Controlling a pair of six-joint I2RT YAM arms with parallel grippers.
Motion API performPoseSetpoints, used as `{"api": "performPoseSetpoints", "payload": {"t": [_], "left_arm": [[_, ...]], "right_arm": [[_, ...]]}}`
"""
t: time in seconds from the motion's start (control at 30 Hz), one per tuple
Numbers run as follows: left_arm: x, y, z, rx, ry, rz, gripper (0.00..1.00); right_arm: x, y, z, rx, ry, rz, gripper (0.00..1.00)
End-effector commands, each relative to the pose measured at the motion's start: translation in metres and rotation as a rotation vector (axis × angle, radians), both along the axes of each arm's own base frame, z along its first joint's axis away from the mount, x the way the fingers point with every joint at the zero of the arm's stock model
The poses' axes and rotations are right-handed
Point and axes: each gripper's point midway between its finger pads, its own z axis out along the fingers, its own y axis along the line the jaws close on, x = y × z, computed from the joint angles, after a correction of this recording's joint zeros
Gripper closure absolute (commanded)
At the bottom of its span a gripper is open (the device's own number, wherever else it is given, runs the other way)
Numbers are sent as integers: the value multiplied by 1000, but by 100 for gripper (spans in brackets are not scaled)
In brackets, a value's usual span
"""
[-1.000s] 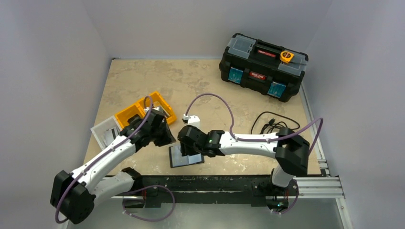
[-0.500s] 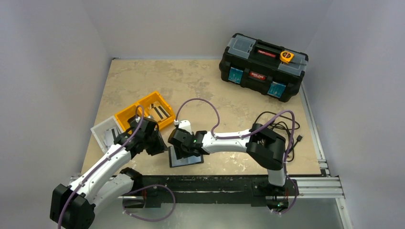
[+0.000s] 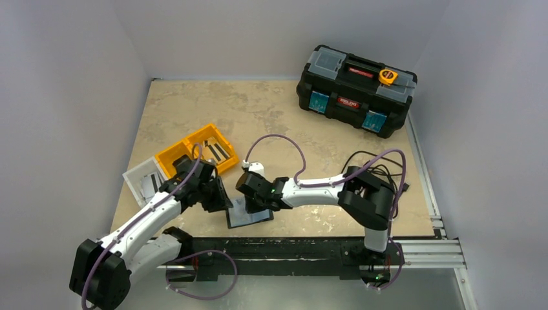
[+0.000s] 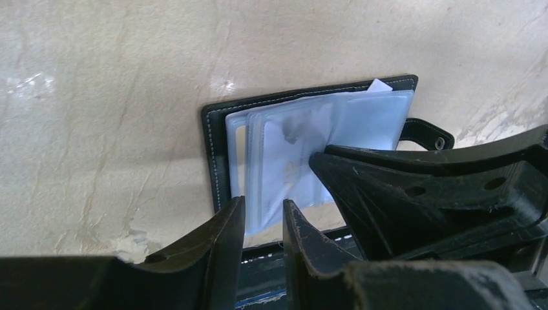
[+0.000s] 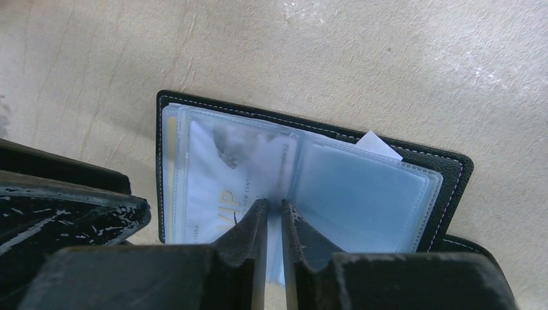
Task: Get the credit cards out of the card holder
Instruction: Remove the credit card from the card holder.
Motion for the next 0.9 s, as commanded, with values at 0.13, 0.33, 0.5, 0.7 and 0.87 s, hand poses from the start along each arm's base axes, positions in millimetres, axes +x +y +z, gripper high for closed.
{"api": "performPoseSetpoints", "payload": {"t": [0.13, 0.33, 0.5, 0.7, 0.87], "left_arm": [[4, -24, 1, -76, -19, -109, 73], [4, -23, -6, -49, -3, -102, 72], [3, -20, -10, -31, 1, -96, 72], [2, -23, -17, -37, 22, -107, 72], [0, -22, -24, -27, 34, -107, 71]], "right_arm": [[-15, -23, -31, 7, 115, 2, 99], [-15, -30, -38, 12, 136, -6, 100], [-15, -33, -42, 11, 144, -7, 100], [-16, -33, -45, 15, 151, -4, 100], [-17, -34, -46, 17, 153, -4, 100]]}}
